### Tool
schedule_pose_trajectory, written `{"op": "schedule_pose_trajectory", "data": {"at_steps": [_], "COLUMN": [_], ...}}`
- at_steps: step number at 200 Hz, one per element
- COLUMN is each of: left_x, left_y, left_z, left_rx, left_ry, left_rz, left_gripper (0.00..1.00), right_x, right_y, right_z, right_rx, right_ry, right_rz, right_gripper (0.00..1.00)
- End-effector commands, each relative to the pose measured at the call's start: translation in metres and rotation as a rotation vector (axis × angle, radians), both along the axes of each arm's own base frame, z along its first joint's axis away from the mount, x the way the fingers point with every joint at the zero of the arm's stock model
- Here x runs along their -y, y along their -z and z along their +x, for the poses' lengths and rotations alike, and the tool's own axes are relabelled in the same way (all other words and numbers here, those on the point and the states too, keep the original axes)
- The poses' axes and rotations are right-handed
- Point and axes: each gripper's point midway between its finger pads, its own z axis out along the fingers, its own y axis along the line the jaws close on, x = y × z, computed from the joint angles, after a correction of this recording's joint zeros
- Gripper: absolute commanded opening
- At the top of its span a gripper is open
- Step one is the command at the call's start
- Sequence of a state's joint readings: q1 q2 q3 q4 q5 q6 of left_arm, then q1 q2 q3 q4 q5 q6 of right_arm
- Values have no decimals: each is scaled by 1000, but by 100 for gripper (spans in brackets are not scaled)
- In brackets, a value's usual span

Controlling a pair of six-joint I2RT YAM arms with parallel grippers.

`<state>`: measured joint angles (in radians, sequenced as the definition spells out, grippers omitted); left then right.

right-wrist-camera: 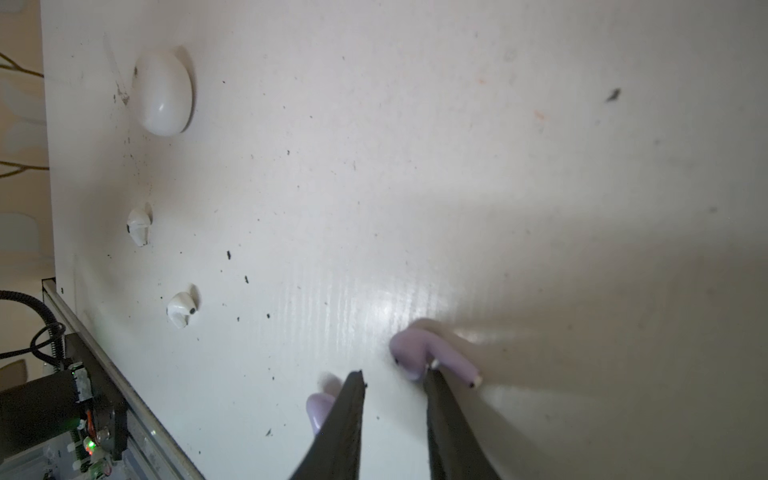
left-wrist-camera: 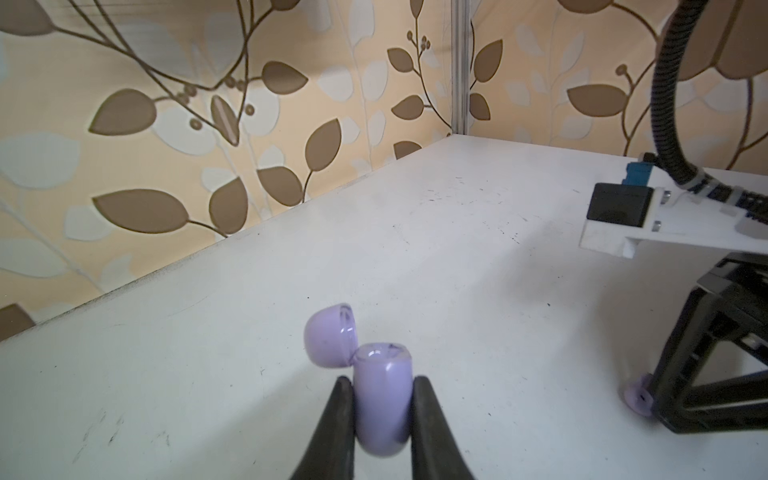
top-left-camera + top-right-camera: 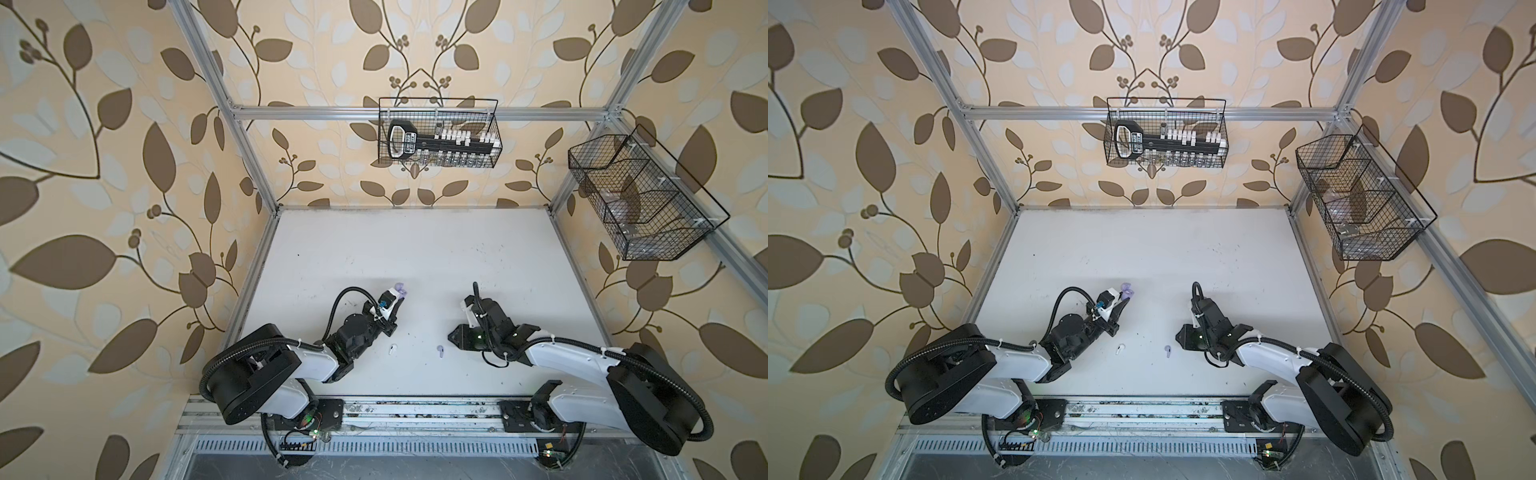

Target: Insert the wireless bluetooth earbuds into the charging case

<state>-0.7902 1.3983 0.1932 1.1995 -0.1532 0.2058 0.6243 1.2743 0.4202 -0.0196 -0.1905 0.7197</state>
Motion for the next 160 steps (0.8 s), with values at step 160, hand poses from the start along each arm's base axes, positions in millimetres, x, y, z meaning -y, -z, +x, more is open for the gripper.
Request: {"op": "schedule_pose_trajectory", "data": {"at_steps": [160], "left_x": [2], "left_y": [-21], "left_z": [2], "left_rx": [46], "left_ry": [11], "left_rz": [-57], "left_gripper": [0], "right_x": [10], "right_y": [10], "right_z": [15], "right_rx": [-3], "right_ry": [-29], "right_rz": [-165], "right_gripper": [24]}}
